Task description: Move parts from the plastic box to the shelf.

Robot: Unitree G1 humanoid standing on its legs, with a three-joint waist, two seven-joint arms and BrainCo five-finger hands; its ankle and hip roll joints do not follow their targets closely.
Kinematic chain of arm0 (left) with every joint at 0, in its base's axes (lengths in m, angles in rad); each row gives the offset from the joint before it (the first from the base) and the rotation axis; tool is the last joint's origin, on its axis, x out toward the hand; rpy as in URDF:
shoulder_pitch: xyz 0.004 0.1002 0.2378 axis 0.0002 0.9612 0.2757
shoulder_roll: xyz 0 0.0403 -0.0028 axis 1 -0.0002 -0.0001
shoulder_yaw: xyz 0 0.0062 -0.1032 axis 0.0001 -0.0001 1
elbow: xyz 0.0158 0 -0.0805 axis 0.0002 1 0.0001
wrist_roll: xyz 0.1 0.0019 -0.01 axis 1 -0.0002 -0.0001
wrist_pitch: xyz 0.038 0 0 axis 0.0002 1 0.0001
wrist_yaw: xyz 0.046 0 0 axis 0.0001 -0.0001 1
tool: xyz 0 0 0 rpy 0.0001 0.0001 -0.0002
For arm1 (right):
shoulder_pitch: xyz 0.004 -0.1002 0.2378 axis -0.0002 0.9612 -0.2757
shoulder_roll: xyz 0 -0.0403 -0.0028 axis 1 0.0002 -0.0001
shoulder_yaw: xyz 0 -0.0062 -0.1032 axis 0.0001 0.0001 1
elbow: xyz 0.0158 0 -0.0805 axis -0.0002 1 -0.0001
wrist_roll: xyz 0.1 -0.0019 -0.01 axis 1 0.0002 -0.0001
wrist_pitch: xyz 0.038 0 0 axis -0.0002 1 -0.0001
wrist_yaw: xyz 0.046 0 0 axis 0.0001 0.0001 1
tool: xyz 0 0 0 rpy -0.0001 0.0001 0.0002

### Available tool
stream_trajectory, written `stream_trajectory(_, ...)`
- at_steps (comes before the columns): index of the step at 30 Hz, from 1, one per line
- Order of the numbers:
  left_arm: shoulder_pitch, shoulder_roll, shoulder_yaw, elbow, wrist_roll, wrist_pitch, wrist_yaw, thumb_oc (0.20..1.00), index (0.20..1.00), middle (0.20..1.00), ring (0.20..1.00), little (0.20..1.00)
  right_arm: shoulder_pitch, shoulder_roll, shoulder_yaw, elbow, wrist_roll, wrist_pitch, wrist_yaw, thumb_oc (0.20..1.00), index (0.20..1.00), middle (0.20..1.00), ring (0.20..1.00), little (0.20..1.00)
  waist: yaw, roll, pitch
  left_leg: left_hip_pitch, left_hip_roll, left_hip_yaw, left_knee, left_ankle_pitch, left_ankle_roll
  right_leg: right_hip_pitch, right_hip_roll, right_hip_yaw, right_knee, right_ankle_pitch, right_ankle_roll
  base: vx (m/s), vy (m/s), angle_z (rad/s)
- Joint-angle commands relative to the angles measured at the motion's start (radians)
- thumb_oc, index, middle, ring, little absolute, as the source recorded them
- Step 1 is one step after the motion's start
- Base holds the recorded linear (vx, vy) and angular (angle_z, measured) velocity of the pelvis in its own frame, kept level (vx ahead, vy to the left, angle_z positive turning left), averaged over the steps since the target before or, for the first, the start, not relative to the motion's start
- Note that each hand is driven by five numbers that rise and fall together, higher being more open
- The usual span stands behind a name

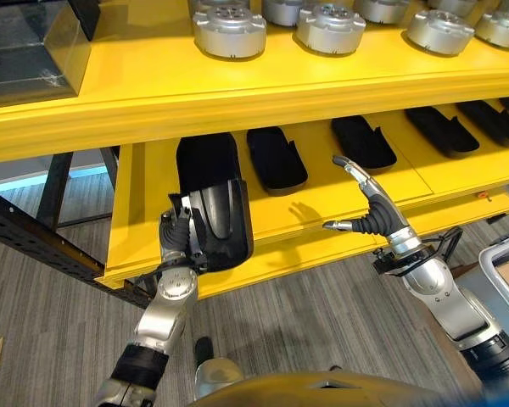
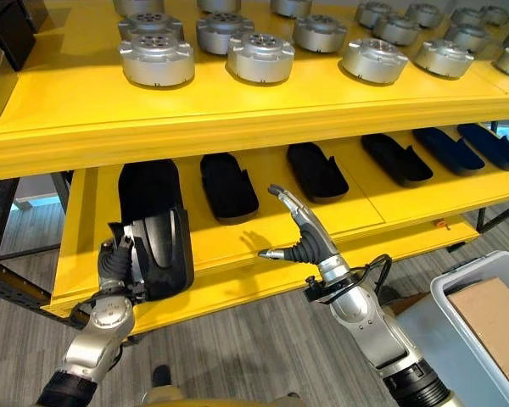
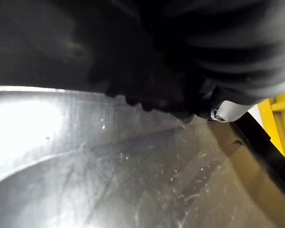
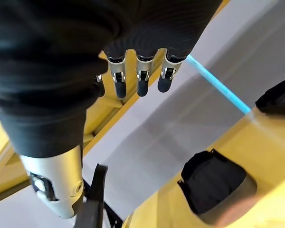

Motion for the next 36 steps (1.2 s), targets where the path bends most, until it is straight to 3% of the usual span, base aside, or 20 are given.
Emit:
stream_trajectory(1,-0.196,-0.01,0.036,0.11,-0.01,-0.04,0.098,0.2,0.2,0.2,0.2,0.2,-0.14,-0.001,0.025,-0.03,0.036,-0.031,0.013,1.0,1.0,1.0,1.0,1.0,-0.013,-0.007,0.038,-0.016,0.01,0.011,0.07,-0.037,0.016,-0.144,0.102,0.048,0.179,-0.047,-0.1,-0.07,-0.002,0.0)
stream_trajectory(4,-0.302,-0.004,0.029,0.2,0.016,-0.054,0.155,0.2,0.2,0.2,0.2,0.2,-0.21,-0.002,0.05,-0.012,0.025,-0.02,0.012,1.0,1.0,1.0,1.0,1.0,-0.025,-0.012,0.072,-0.064,0.015,0.006,0.101,-0.037,0.012,-0.189,0.107,0.066,0.204,-0.051,-0.1,-0.16,-0.007,-0.07)
stream_trajectory(5,-0.406,0.032,0.031,0.292,0.019,-0.058,0.178,0.2,0.2,0.2,0.2,0.2,-0.262,-0.009,0.058,0.004,0.026,-0.007,-0.01,1.0,1.0,1.0,1.0,1.0,-0.035,-0.017,0.11,-0.107,0.017,0.0,0.129,-0.038,0.008,-0.222,0.111,0.08,0.216,-0.051,-0.1,-0.21,-0.001,-0.08)
stream_trajectory(14,-0.609,0.157,0.033,0.507,0.072,-0.046,0.252,0.2,0.2,0.2,0.2,0.2,-0.358,-0.057,0.049,-0.017,0.043,0.024,-0.009,1.0,1.0,1.0,1.0,1.0,-0.074,-0.025,0.21,-0.197,0.005,0.005,0.174,-0.046,0.007,-0.316,0.119,0.12,0.238,-0.046,-0.105,-0.11,0.043,-0.03)
stream_trajectory(24,-0.614,0.285,0.053,0.558,0.153,0.018,0.27,0.2,0.2,0.2,0.2,0.2,-0.334,-0.132,-0.004,-0.042,0.048,0.026,-0.011,1.0,1.0,1.0,1.0,1.0,-0.086,-0.017,0.256,-0.256,-0.009,0.003,0.223,-0.061,0.014,-0.384,0.108,0.145,0.282,-0.053,-0.108,-0.04,0.045,-0.02)
stream_trajectory(32,-0.615,0.392,0.047,0.621,0.218,0.093,0.227,0.2,0.2,0.2,0.2,0.2,-0.339,-0.199,-0.03,-0.056,0.063,0.043,0.021,1.0,1.0,1.0,1.0,1.0,-0.1,0.01,0.267,-0.263,-0.026,0.013,0.235,-0.068,0.024,-0.412,0.091,0.161,0.299,-0.05,-0.103,-0.01,0.101,-0.03)
stream_trajectory(36,-0.633,0.426,0.049,0.663,0.187,0.113,0.216,0.2,0.2,0.2,0.2,0.2,-0.341,-0.219,-0.038,-0.052,0.057,0.049,0.031,1.0,1.0,1.0,1.0,1.0,-0.11,0.023,0.273,-0.268,-0.038,0.017,0.249,-0.078,0.031,-0.422,0.08,0.172,0.301,-0.045,-0.097,0.0,0.108,-0.05)
